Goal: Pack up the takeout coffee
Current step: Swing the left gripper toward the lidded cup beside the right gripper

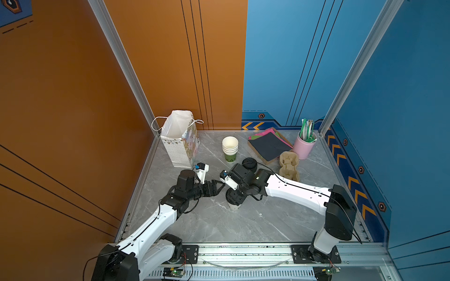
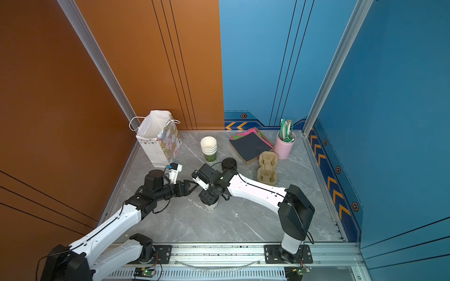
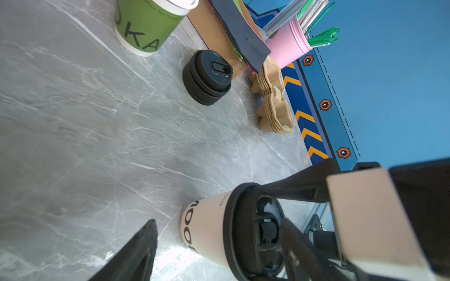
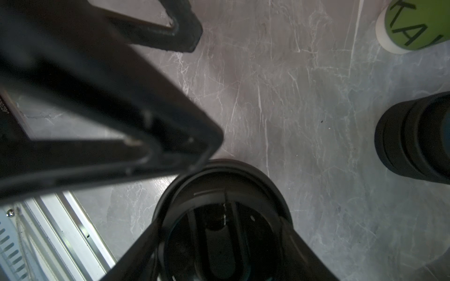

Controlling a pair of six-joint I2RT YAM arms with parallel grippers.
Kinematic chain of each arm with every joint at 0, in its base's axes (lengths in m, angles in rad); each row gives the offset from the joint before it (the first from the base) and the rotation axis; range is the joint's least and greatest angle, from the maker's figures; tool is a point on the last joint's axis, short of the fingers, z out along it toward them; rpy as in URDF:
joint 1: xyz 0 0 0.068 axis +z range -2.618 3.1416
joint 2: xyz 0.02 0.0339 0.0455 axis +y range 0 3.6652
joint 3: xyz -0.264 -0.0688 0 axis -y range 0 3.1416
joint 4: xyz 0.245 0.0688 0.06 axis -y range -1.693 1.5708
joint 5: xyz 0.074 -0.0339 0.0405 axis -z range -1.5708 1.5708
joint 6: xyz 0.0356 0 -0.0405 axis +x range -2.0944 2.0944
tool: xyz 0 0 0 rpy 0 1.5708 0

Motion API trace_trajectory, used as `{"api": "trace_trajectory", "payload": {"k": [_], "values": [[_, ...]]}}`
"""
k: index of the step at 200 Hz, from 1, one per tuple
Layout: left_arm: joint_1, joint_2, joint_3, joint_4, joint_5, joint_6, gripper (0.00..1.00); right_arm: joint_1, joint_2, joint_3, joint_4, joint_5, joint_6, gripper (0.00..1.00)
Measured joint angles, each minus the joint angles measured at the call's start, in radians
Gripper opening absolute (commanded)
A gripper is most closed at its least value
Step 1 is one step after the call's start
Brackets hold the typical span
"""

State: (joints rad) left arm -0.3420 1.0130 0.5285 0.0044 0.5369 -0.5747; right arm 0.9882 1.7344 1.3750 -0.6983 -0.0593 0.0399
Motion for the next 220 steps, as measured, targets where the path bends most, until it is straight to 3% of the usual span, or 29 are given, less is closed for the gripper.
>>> {"api": "trace_trajectory", "payload": {"k": [94, 220], "values": [[-0.072, 0.161, 0.052, -0.024, 0.043, -0.005, 0.71, -0.006, 0.000, 0.011, -0.009, -0.015, -0.017, 0.65], [-0.135, 0.198, 0.149, -0.201, -0.080, 0.062, 0.65, -0.007, 0.000, 0.016, -0.012, -0.015, -0.017, 0.67]]}}
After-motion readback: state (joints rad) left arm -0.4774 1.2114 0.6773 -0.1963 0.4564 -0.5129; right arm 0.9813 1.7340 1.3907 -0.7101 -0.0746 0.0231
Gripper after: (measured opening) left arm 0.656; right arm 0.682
